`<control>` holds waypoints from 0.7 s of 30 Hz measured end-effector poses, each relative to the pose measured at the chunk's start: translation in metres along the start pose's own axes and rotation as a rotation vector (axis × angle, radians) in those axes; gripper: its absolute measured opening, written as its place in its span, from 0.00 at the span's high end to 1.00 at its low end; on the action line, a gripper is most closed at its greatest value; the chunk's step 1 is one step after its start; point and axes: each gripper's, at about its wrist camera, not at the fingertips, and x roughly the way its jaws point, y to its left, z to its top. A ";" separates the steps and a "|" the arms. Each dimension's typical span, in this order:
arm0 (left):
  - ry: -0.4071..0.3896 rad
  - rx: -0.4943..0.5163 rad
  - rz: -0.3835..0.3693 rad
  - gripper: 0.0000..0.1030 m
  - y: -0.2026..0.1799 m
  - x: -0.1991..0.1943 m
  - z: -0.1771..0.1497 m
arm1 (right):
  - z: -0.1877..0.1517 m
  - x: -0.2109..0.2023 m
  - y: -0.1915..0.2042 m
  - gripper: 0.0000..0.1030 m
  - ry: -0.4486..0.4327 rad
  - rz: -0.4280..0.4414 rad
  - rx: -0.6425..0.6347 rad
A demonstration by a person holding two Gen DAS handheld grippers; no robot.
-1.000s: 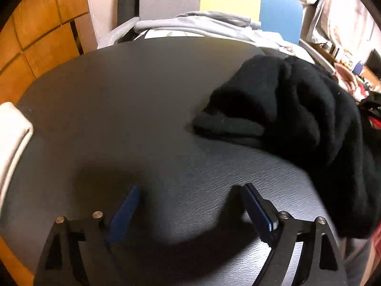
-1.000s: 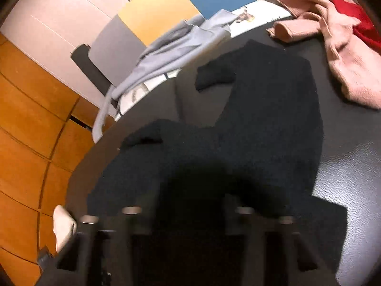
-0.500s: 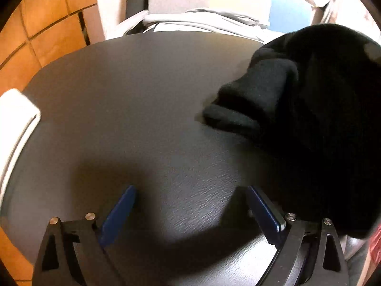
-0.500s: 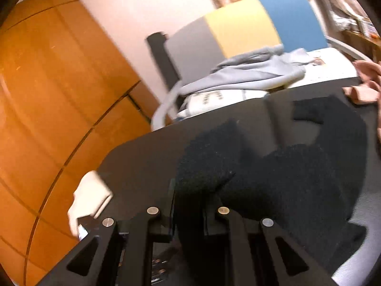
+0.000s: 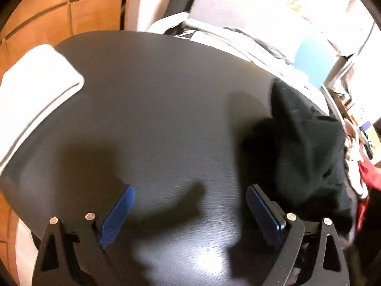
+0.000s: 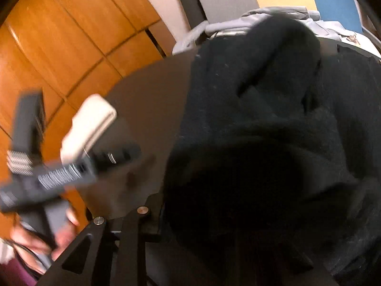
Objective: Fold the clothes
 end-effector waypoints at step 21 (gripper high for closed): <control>0.059 0.131 -0.032 0.00 -0.071 0.087 0.045 | -0.001 -0.112 -0.138 0.58 -0.254 -0.202 0.227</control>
